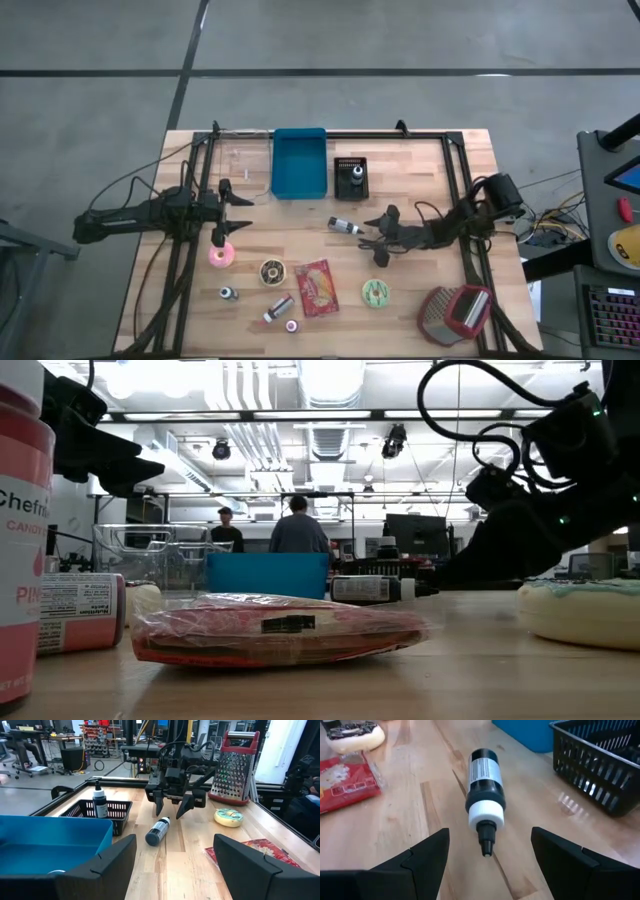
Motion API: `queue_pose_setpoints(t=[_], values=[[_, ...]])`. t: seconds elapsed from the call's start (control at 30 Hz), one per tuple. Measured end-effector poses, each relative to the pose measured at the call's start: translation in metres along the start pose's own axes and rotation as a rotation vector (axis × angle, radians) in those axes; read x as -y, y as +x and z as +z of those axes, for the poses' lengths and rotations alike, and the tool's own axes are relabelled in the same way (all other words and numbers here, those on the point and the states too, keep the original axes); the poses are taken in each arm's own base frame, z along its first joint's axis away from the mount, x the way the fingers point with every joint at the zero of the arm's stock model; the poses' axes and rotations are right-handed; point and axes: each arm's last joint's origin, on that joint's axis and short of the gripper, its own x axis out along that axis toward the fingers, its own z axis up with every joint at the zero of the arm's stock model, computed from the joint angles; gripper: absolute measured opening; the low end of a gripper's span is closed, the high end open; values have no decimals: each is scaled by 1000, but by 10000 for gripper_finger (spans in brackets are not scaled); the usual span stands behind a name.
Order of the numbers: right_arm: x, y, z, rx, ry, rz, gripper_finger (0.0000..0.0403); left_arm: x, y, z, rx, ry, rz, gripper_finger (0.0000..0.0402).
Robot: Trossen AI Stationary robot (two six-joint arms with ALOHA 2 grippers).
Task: Pick & Place Food Item
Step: Put the top black food coloring into the black bin
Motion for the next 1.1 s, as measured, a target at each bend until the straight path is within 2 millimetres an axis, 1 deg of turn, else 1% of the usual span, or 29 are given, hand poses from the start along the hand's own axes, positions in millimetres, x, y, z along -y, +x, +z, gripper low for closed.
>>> queue_pose_setpoints(t=[0.23, 0.87, 1.1], values=[[-1, 6, -5, 5, 8, 0, 279, 0, 0, 0, 0, 0, 1, 273], [1, 18, 3, 34, 30, -24, 279, 0, 1, -1, -8, -1, 1, 273], [-1, 24, 3, -1, 13, -37, 269, 0, 1, -1, -8, -1, 1, 273]])
